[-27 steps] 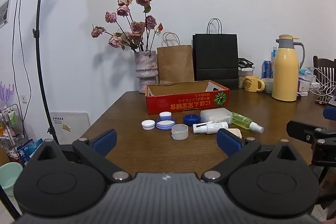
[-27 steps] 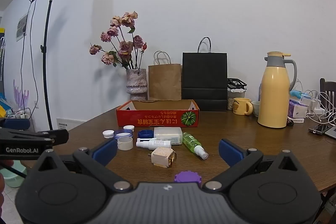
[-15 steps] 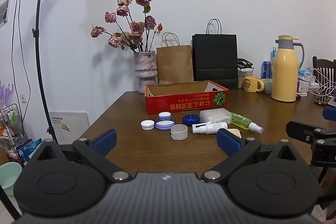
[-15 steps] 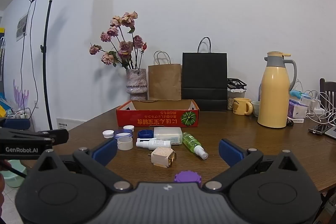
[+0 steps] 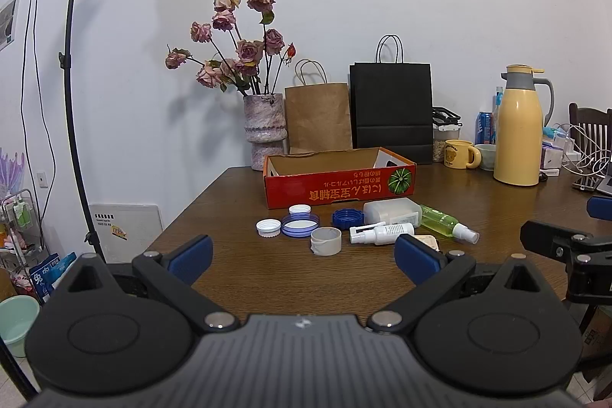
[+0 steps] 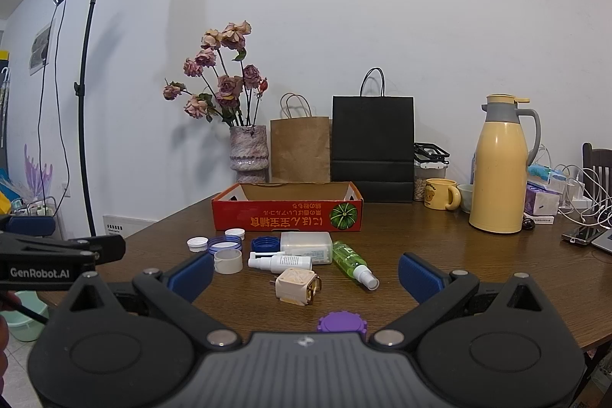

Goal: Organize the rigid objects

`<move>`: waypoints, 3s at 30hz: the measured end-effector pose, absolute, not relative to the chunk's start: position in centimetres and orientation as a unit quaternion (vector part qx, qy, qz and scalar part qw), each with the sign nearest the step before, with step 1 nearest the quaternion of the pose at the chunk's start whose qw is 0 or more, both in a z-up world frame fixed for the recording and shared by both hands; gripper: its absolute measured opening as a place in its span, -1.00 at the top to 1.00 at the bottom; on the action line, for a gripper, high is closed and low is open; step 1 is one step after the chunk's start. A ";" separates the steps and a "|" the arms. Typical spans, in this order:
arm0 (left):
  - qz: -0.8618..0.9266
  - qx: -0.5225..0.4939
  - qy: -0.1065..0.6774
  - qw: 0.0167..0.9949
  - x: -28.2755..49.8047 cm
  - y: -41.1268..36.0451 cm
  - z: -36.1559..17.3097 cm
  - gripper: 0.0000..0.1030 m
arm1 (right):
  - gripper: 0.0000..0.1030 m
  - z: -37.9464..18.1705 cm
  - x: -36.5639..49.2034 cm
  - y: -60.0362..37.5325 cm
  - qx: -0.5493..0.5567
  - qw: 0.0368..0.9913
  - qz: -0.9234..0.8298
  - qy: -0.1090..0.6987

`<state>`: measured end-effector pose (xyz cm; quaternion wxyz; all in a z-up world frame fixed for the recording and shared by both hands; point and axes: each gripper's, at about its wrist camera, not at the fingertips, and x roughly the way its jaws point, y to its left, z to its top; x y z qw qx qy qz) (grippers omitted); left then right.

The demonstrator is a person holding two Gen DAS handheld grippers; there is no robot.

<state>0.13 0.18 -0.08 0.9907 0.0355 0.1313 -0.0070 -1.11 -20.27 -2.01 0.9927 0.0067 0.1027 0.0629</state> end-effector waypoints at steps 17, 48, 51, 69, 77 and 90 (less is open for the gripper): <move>-0.008 0.036 0.129 0.991 0.2 0.1 -0.1 -1.00 | -1.00 -2.1 -1.0 -20.0 0.007 0.993 0.065 0.101; -0.008 0.035 0.126 0.991 0.0 0.0 0.5 -1.00 | -1.00 -2.1 -1.2 -20.1 0.006 0.993 0.065 0.100; -0.008 0.035 0.126 0.991 0.0 0.0 0.5 -1.00 | -1.00 -2.1 -1.1 -20.1 0.006 0.993 0.065 0.101; -0.011 0.037 0.119 0.992 0.3 0.0 0.8 -1.00 | -1.00 -2.2 -0.8 -19.8 0.003 0.992 0.071 0.108; -0.025 0.038 0.139 0.989 2.0 -0.4 -0.2 -1.00 | -1.00 -3.0 1.0 -20.5 0.004 0.990 0.072 0.125; -0.031 0.040 0.174 0.984 6.3 -1.2 -2.3 -1.00 | -0.98 -5.4 5.2 -21.7 0.002 0.982 0.071 0.174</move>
